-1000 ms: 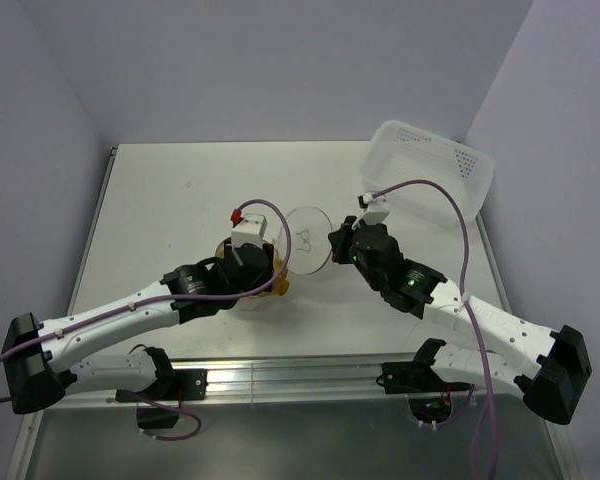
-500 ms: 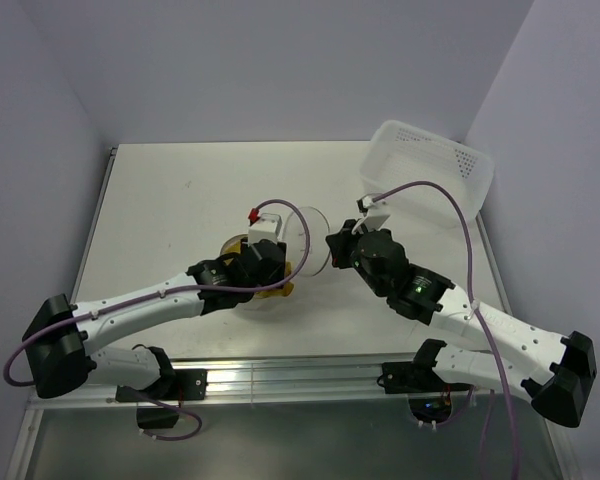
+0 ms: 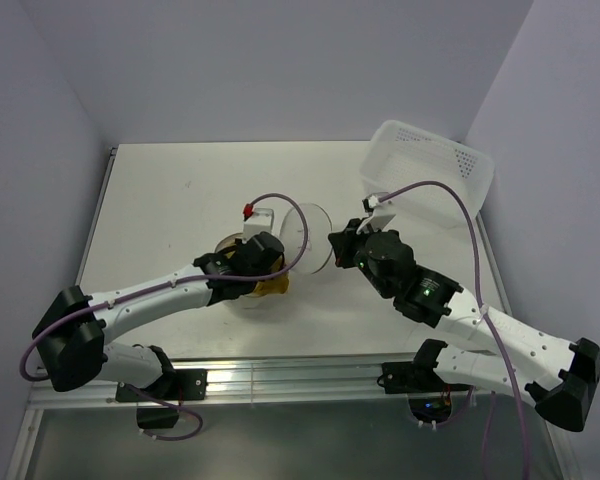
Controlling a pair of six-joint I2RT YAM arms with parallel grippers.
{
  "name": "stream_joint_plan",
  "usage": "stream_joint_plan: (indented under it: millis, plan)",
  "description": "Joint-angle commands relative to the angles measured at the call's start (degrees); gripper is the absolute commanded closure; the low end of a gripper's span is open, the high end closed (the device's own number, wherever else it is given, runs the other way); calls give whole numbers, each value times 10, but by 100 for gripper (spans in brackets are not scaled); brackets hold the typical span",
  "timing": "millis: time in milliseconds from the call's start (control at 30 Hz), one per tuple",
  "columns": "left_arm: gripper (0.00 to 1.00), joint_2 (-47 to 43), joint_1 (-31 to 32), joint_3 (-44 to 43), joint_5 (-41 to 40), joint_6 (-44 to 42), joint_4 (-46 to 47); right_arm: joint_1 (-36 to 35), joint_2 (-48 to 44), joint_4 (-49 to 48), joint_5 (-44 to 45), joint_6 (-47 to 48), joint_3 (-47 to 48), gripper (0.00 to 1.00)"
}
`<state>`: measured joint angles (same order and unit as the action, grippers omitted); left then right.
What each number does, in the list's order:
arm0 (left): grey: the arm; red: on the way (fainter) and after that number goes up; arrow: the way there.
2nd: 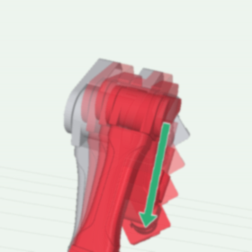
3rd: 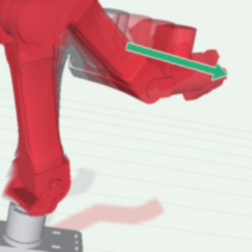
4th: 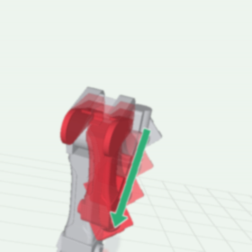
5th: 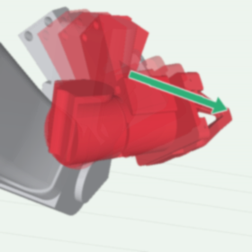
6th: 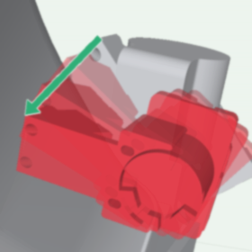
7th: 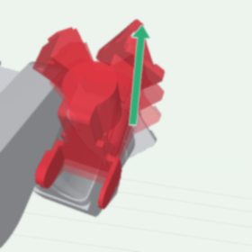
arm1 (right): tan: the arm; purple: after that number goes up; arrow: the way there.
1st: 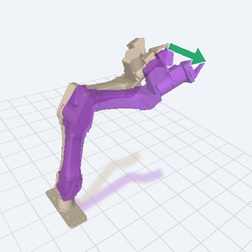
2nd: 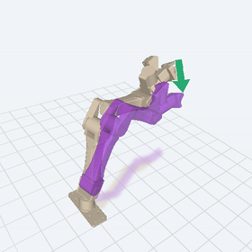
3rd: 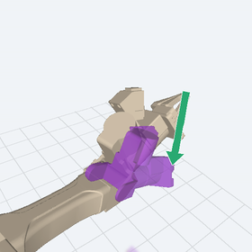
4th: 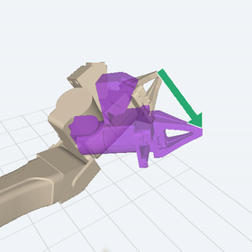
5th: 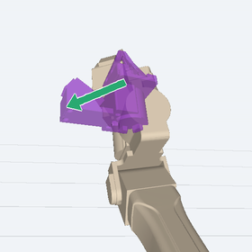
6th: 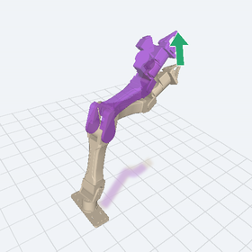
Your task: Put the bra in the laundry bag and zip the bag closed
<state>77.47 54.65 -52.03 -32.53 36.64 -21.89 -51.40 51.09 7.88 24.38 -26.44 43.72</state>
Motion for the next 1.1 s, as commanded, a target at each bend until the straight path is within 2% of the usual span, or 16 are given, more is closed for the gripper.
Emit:
stream_joint_plan:
  millis: [0,133,567,633,667,767,833,967,1067]
  plan:
    - [100,-9,-23,10,-28,8,-10,-5,-21,-3,10,13,35,100]
    - [100,-10,-71,17,6,5,-5,-4,-26,3,8,15,41,100]
    - [99,12,-99,40,-27,36,-27,-5,-25,15,4,24,66,100]
    - [89,-30,-90,42,-11,38,-19,-5,-21,14,4,25,69,100]
    - [74,-51,-86,47,11,37,-6,-5,-15,16,6,24,70,100]
    - [50,-121,-62,49,43,40,11,-4,-2,6,8,22,66,100]
    - [47,-149,-47,42,45,45,-1,-5,3,5,8,24,68,100]
    - [53,-201,-39,37,75,44,-2,-5,14,-1,9,24,70,100]
    - [55,-206,-39,36,97,36,1,-5,25,3,15,22,72,100]
